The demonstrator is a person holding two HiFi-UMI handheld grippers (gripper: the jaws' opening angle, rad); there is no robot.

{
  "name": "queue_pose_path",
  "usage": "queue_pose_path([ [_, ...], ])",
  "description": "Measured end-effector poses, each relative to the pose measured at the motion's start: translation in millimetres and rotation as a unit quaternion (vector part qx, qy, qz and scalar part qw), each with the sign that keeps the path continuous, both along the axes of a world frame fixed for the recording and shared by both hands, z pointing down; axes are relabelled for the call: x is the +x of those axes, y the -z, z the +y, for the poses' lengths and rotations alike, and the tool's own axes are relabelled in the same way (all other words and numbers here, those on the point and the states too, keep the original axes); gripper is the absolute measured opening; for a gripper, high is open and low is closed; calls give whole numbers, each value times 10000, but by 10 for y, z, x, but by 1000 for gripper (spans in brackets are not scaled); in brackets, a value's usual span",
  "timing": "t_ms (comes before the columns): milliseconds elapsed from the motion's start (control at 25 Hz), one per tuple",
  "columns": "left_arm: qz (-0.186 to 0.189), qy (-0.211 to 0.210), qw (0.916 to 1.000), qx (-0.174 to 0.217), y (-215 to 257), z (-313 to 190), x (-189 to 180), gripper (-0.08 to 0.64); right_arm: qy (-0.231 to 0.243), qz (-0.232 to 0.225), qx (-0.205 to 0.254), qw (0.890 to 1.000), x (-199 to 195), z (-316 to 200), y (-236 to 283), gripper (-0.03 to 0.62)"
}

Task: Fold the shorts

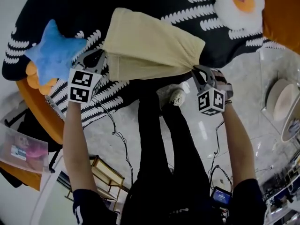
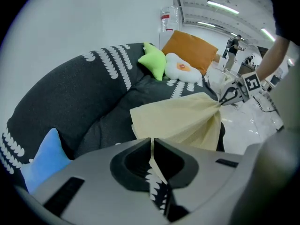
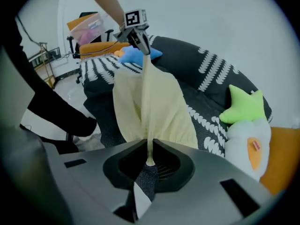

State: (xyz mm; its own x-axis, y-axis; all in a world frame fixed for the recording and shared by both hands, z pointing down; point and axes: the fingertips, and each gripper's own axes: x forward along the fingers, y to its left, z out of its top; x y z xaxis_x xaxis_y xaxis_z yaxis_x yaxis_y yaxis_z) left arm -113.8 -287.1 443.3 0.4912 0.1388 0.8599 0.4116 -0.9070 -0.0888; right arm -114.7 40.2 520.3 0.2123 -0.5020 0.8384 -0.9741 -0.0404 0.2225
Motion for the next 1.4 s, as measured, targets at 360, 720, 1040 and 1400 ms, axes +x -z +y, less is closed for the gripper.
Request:
queue_pose_path([
  [360,-699,-1142,9907,226,-463,175,-965,21,415,12,-475,9980,-212,56,-314,48],
  [720,-917,-1854,9764,621,-936,292,-1314,21,373,116,-969,9945,-339,117,-493,54],
  [1040,-1283,-1036,9859,295,-1213,239,-1336,38,-57,-533,-1100,9925,-615,40,-672,261],
  [1400,-1928,740,9779,-337,-1085,24,-1511,423,-2251,-1078,-315,9678,-594,98,-307,321],
])
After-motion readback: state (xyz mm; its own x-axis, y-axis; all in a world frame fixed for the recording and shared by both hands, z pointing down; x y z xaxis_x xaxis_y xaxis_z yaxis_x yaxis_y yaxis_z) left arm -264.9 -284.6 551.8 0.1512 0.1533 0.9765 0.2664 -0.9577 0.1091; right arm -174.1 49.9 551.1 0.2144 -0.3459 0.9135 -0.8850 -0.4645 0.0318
